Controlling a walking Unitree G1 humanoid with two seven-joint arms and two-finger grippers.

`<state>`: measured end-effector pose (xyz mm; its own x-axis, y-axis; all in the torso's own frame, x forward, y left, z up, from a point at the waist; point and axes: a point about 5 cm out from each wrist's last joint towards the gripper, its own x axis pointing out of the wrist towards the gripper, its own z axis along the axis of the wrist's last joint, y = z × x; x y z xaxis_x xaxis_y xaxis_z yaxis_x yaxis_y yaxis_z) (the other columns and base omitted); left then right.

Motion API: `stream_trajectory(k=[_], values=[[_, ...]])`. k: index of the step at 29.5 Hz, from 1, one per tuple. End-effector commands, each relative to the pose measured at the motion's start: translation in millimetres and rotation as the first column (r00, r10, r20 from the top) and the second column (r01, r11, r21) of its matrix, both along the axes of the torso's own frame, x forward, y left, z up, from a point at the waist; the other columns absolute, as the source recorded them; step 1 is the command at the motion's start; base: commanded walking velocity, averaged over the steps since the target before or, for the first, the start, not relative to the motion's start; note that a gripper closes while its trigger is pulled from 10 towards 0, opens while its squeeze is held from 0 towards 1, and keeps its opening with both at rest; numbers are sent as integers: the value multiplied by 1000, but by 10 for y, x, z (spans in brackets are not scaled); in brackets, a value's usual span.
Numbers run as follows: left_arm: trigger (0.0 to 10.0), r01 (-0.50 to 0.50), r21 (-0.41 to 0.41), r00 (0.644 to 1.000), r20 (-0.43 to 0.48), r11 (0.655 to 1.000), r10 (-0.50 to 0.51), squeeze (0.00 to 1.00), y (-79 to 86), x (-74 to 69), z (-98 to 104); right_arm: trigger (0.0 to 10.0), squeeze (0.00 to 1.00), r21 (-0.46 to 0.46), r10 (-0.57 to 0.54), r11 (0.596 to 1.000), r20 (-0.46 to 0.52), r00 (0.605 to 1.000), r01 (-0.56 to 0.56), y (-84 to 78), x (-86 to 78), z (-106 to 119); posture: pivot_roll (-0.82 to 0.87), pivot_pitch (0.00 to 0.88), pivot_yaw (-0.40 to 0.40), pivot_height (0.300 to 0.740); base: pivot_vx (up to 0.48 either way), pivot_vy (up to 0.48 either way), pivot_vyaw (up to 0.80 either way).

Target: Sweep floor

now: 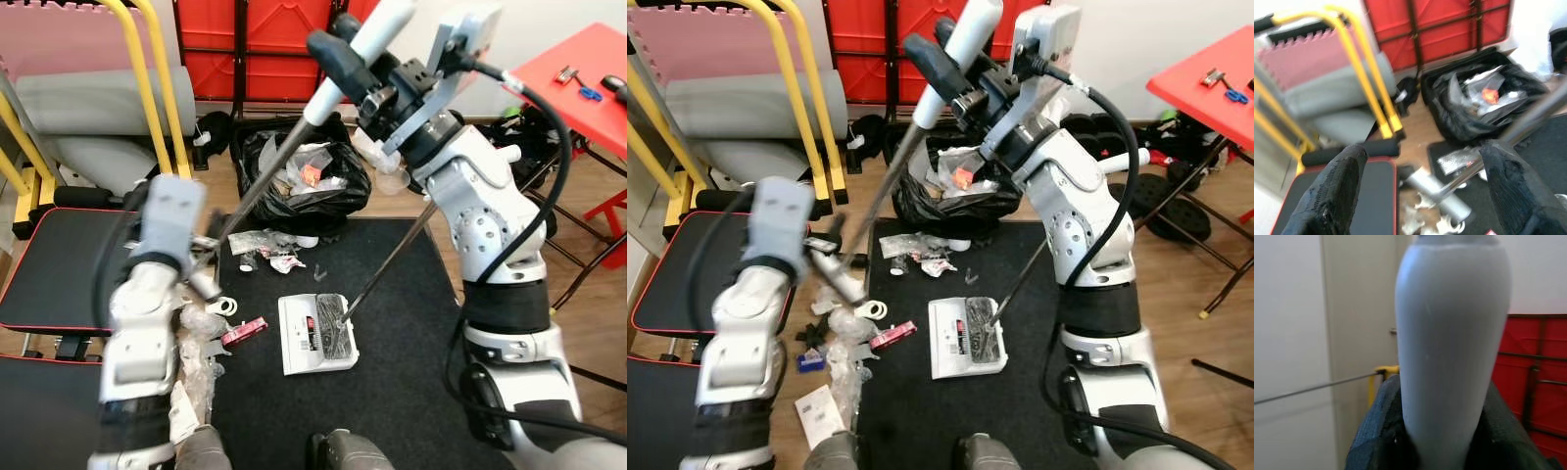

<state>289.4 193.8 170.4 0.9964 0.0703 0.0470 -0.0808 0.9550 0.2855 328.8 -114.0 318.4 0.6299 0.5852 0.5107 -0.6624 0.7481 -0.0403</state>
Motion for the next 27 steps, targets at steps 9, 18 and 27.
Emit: stream_trajectory(k=[9, 18, 27], values=[[10000, 35, -165, 999, -9, 986, -37, 1000, -28, -199, -109, 0, 0, 92, -106, 991, 59, 993, 100, -254, 14, 25, -121, 248, -161, 740, 0, 0, 0], [10000, 194, -201, 980, 5, 960, -197, 0, -207, -346, -61, 7490, 0, 264, -116, 960, 78, 990, 92, -348, 21, 127, -127, 325, -159, 740, 0, 0, 0], [10000, 248, -374, 961, -24, 894, -277, 0, -240, -473, -94, 0, 0, 328, -144, 939, 109, 984, 101, -356, 71, 237, -109, 368, -157, 740, 0, 0, 0]])
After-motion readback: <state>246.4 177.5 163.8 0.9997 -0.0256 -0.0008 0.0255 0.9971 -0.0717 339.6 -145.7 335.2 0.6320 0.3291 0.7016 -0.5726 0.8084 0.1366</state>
